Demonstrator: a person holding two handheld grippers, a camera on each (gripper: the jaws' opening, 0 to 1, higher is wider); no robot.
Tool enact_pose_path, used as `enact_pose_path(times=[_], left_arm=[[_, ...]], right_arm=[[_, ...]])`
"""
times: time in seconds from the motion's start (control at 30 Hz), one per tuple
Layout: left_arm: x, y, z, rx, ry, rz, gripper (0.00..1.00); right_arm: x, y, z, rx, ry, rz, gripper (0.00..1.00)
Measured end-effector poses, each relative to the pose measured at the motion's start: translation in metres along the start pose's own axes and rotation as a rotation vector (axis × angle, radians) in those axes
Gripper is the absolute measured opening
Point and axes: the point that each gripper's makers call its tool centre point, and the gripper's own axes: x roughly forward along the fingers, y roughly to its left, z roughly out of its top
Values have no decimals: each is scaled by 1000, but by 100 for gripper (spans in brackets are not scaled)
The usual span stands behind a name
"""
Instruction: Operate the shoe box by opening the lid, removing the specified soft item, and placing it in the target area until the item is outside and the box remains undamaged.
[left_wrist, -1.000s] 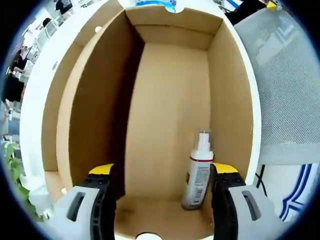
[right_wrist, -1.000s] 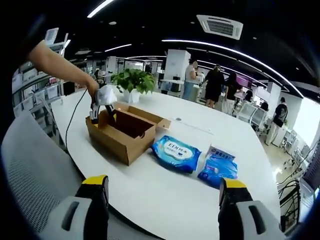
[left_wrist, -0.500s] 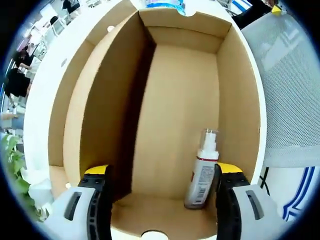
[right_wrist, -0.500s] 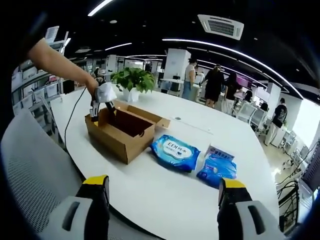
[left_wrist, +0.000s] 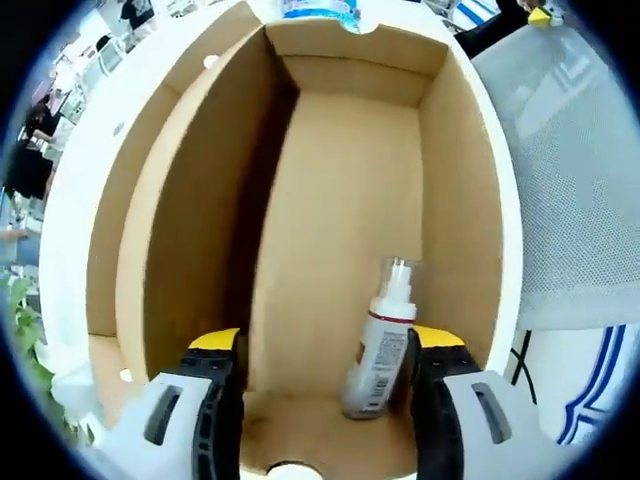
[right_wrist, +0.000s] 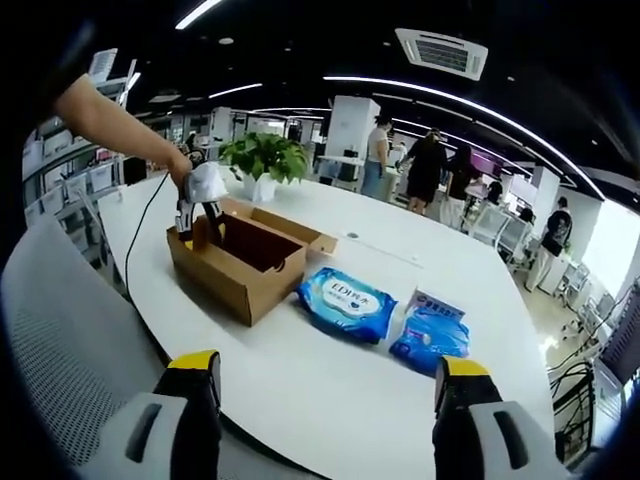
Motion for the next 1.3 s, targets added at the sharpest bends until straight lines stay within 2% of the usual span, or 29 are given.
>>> enact_pose_path(times=[0.2,0.27,0.4,0.5,0.6,0.8,1.13,1.3], left_arm=[[-1,-4,1,36,-12,-21,49],[-2,-7,0,70,-6,-31,45],[-2,-9,-9,129,44,-43,45],[-1,-10,-10,130,48,-43,43],[3,-10,-16,151,77,-42,41],[10,-12,-24,130,106,-47,38],[18,-15,-32,97,137,-34,25],[18,-14,-33,116,148,-33,25]], right_arm=[[0,-1,-1,-9,3,-7,87],[0,-1,-1,-12,4,-9,87],[0,-2,-1,-16,5,-12,87],[0,-2,-1,-18,6,-13,87],[0,-2,-1,-19,6,-15,87],[-1,-2,-1,-22,9,-16,86],[0,-2,0,-16,3,-12,86],[0,-1,0,-17,5,-11,85]])
